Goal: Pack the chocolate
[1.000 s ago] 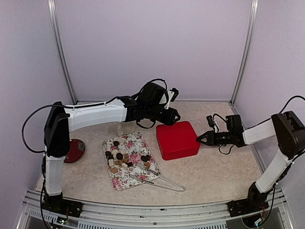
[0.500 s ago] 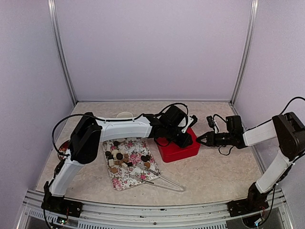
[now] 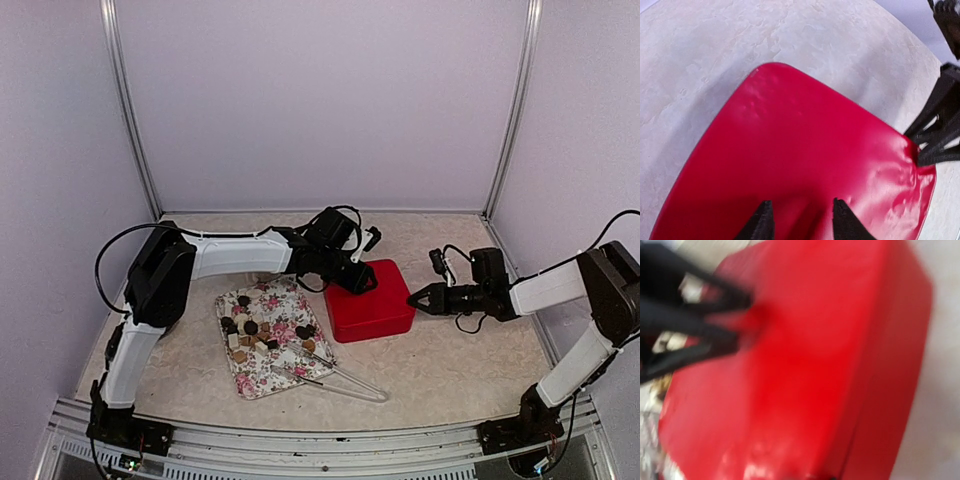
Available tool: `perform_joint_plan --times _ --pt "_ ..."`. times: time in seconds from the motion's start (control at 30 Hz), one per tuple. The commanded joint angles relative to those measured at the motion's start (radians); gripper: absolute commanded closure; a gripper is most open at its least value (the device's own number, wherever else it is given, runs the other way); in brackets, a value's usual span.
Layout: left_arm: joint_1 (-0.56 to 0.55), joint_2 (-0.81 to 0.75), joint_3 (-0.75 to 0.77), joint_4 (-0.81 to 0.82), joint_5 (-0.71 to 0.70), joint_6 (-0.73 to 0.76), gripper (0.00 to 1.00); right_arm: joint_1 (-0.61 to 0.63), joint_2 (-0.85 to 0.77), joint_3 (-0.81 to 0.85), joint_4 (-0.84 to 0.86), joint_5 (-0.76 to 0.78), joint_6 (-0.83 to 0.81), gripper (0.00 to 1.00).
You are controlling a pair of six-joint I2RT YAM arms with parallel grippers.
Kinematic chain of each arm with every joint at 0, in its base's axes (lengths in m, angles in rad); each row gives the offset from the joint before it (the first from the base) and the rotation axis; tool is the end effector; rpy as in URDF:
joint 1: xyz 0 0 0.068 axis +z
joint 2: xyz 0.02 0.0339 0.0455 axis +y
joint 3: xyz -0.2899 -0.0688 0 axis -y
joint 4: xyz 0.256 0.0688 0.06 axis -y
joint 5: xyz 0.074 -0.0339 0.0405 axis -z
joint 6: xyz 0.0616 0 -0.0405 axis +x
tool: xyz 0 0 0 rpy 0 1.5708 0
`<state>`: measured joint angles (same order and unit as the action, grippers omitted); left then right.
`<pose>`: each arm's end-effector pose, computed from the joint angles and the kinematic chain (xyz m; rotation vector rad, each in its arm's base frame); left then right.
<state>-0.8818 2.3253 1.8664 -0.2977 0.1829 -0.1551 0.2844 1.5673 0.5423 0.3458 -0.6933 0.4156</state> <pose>0.3553 -0.4490 0.1727 0.9520 2.2337 -0.7117 0.2746 0.1213 0.1395 -0.2433 2.3010 1.1474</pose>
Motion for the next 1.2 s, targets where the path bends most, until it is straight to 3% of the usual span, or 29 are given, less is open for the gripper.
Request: perform_joint_plan --times 0.0,0.1,0.23,0.37,0.47,0.73,0.93,1.17 --pt "0.003 -0.022 -0.092 -0.065 -0.042 0.024 0.52 0.108 0.027 -0.122 -0.28 -0.122 0.027 0.68" --pt "-0.009 -0.113 -0.164 0.009 -0.068 0.043 0.39 0.108 -0.017 -0.116 -0.238 -0.174 0.086 0.63" --pt "0.0 -0.186 -0.224 0.047 -0.094 0.038 0.29 0.116 -0.055 -0.118 -0.157 -0.268 0.172 0.62" --pt "0.014 -0.227 -0.251 0.045 -0.065 0.047 0.29 0.125 -0.093 -0.104 -0.231 -0.24 0.133 0.59" --pt "-0.03 -0.27 -0.252 0.034 -0.058 0.106 0.36 0.125 -0.152 -0.083 -0.321 -0.177 0.083 0.58" --pt "-0.121 -0.293 -0.173 -0.064 -0.042 0.155 0.68 0.026 -0.369 -0.009 -0.455 -0.101 0.066 0.63" --pt "-0.173 -0.208 -0.098 -0.125 -0.035 0.165 0.78 -0.03 -0.399 0.01 -0.51 -0.102 0.019 0.64" --pt "-0.233 -0.002 -0.067 -0.218 -0.011 0.202 0.85 -0.055 -0.395 -0.032 -0.487 -0.114 0.014 0.66"
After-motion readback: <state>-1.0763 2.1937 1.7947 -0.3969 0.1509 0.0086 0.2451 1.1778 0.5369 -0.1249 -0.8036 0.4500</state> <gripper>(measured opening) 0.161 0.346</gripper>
